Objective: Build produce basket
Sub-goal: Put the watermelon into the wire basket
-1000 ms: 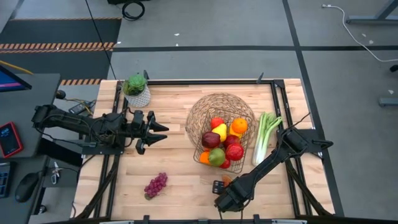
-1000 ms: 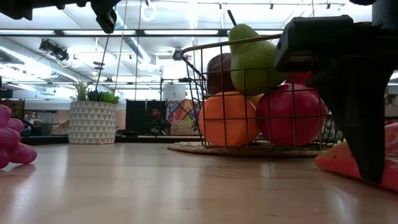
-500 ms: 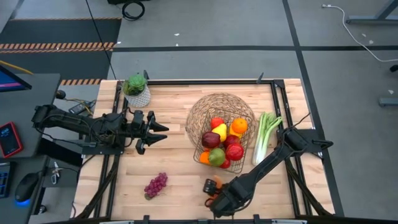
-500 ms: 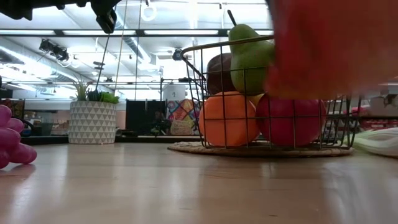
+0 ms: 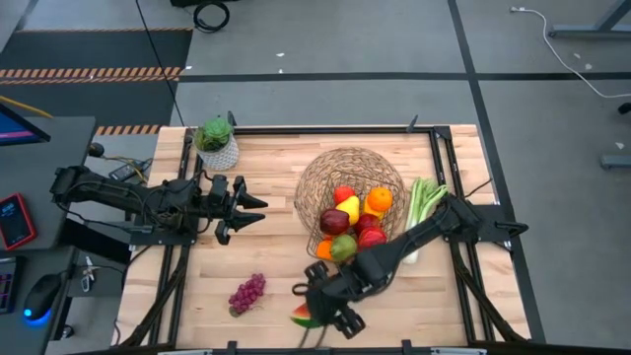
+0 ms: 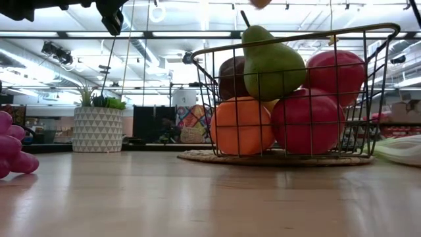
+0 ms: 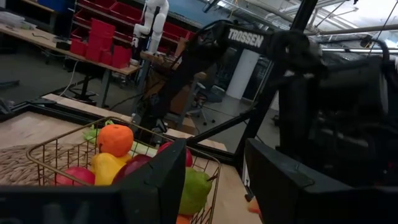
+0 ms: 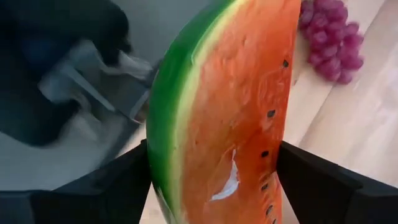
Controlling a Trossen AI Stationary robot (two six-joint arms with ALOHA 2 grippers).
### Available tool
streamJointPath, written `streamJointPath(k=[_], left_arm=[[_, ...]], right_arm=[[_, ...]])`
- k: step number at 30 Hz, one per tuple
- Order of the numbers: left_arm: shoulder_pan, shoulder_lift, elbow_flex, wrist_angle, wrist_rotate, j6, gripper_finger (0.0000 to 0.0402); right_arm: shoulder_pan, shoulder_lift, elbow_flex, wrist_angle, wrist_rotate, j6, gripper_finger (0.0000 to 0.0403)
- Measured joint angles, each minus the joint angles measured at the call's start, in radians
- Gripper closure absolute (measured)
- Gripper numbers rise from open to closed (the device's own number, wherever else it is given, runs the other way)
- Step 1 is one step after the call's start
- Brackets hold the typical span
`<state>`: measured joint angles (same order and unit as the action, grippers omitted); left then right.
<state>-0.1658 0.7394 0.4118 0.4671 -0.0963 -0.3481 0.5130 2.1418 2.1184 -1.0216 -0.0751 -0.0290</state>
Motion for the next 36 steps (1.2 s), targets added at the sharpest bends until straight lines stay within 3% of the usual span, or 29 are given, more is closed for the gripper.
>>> streamJointPath(k=[6, 15, 20, 24, 32, 36], left_arm=[[0.0, 0.0, 0.0, 0.0, 0.0, 0.0, 0.023], [0.0, 0.0, 0.0, 0.0, 0.0, -0.017, 0.023], [0.0, 0.0, 0.0, 0.0, 0.0, -0.099, 0.023], [0.0, 0.0, 0.0, 0.0, 0.0, -0.112, 0.023], [0.0, 0.0, 0.0, 0.0, 0.0, -0.112, 0.023], [0.0, 0.0, 0.0, 0.0, 0.0, -0.112, 0.023]], right_arm=[[-0.067, 0.0, 0.101, -0.142, -0.192, 0.14, 0.0082], [-0.134, -0.005, 0.16, -0.233, -0.435, 0.182, 0.0082], [-0.16, -0.039, 0.16, -0.257, -0.464, 0.176, 0.0082], [-0.191, -0.1, 0.16, -0.365, -0.361, 0.14, 0.0082], [-0.252, -0.226, 0.159, -0.554, 0.171, 0.111, 0.0082], [-0.305, -0.277, 0.107, -0.545, 0.272, 0.112, 0.0082]])
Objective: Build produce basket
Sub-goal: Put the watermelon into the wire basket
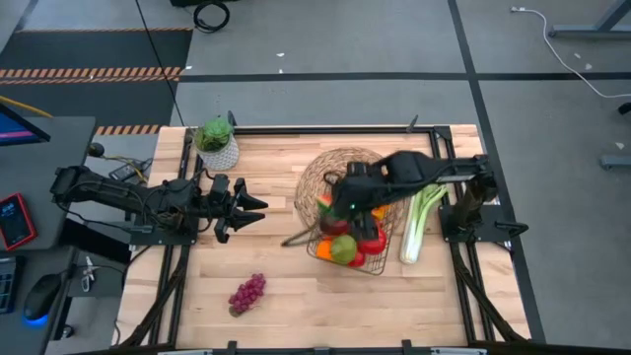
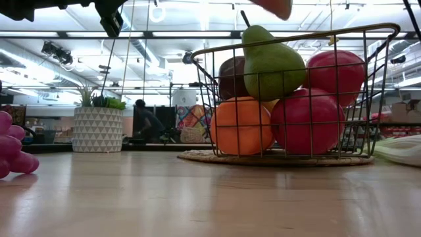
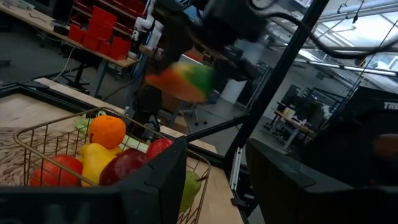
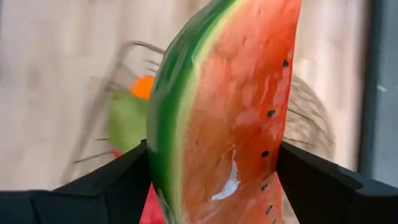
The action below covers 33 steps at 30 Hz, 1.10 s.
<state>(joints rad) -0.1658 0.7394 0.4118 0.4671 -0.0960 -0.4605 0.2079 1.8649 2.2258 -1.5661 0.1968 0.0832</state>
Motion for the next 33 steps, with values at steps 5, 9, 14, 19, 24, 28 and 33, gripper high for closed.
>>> streamJointPath(k=[5, 9, 14, 19, 24, 28, 33], left_arm=[[0.0, 0.0, 0.0, 0.0, 0.0, 0.0, 0.023], [0.0, 0.0, 0.0, 0.0, 0.0, 0.0, 0.023], [0.0, 0.0, 0.0, 0.0, 0.0, 0.0, 0.023], [0.0, 0.0, 0.0, 0.0, 0.0, 0.0, 0.023], [0.0, 0.0, 0.0, 0.0, 0.0, 0.0, 0.023], [0.0, 0.0, 0.0, 0.0, 0.0, 0.0, 0.023], [0.0, 0.0, 0.0, 0.0, 0.0, 0.001, 0.023]], right_arm=[[-0.082, -0.041, -0.122, -0.002, 0.058, 0.085, 0.0082], [-0.141, -0.068, -0.265, -0.005, 0.062, 0.245, 0.0082], [-0.182, -0.075, -0.442, 0.019, -0.013, 0.32, 0.0082], [-0.185, -0.075, -0.58, 0.15, -0.101, 0.323, 0.0082], [-0.185, -0.076, -0.636, 0.195, -0.125, 0.291, 0.0082], [-0.183, -0.076, -0.64, 0.2, -0.118, 0.248, 0.0077], [-0.188, -0.076, -0.64, 0.203, -0.178, 0.212, 0.0039]])
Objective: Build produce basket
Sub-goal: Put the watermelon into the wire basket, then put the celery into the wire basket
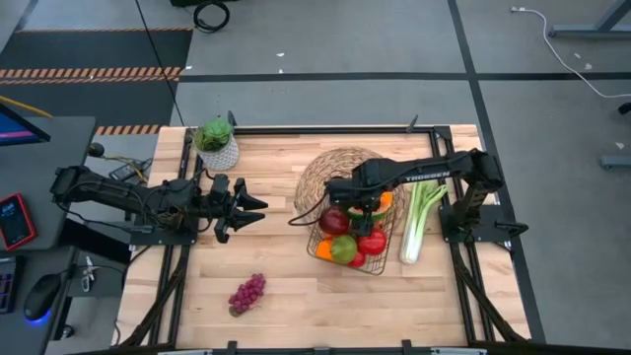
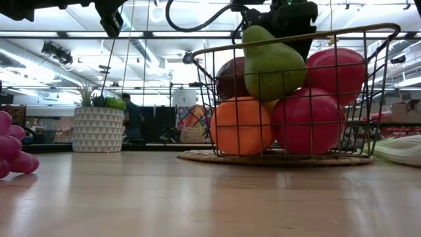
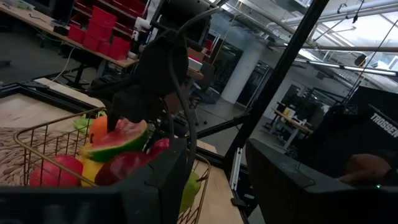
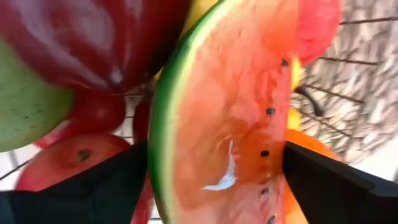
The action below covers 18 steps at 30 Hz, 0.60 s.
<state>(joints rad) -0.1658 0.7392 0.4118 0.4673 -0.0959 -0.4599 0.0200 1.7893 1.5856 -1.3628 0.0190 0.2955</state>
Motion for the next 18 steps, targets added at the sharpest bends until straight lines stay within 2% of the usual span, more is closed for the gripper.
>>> streamJointPath(k=[4, 8, 13, 18], left_arm=[[0.0, 0.0, 0.0, 0.0, 0.0, 0.0, 0.023], [0.0, 0.0, 0.0, 0.0, 0.0, 0.0, 0.023], [0.0, 0.0, 0.0, 0.0, 0.0, 0.0, 0.023], [0.0, 0.0, 0.0, -0.001, 0.0, 0.0, 0.023]], right_arm=[[-0.022, 0.0, 0.0, -0.005, -0.094, 0.019, 0.0008], [-0.05, 0.001, 0.034, -0.06, -0.165, 0.026, 0.0022], [-0.061, 0.001, 0.128, -0.163, -0.138, 0.042, 0.0027], [-0.044, -0.019, 0.199, -0.199, -0.043, 0.04, 0.0026]])
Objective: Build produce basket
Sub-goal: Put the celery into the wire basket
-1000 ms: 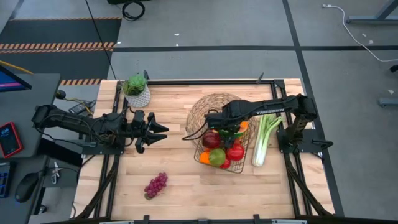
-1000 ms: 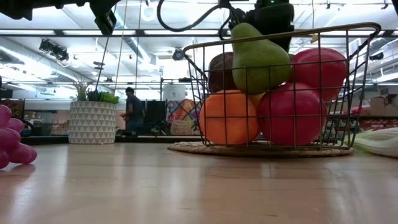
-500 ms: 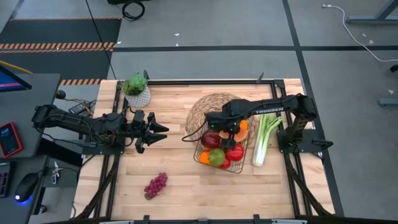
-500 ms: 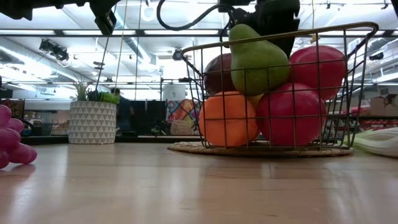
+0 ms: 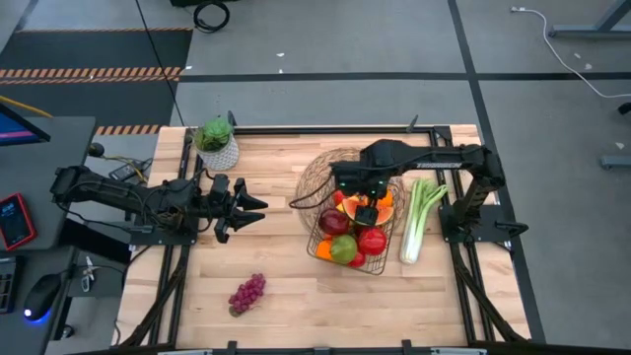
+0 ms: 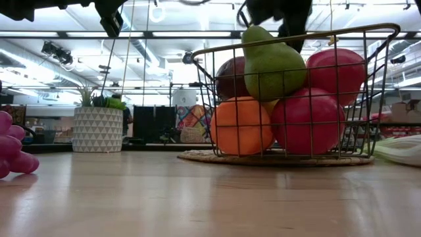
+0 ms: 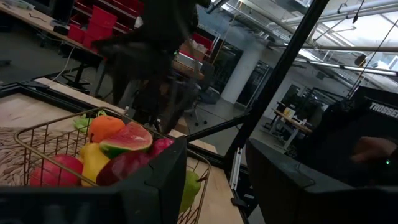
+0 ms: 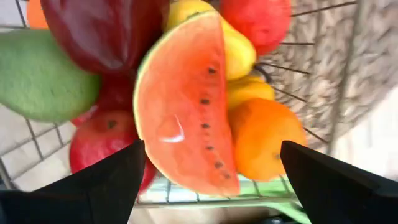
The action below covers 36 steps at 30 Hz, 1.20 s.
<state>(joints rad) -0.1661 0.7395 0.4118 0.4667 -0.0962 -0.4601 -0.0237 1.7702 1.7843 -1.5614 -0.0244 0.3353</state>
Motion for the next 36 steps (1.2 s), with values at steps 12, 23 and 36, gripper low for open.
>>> streamJointPath(k=[12, 23, 36], left_arm=[[0.0, 0.0, 0.0, -0.001, 0.0, 0.0, 0.023], [0.001, 0.0, 0.0, 0.011, -0.002, 0.028, 0.023], [0.013, -0.002, 0.0, 0.254, -0.021, 0.303, 0.023]], right_arm=[[0.051, -0.267, -0.206, 0.007, 0.214, 0.086, 0.0025], [0.072, -0.496, -0.535, 0.012, 0.266, 0.516, 0.0025], [0.18, -0.478, -0.765, 0.036, 0.192, 0.743, 0.0025]])
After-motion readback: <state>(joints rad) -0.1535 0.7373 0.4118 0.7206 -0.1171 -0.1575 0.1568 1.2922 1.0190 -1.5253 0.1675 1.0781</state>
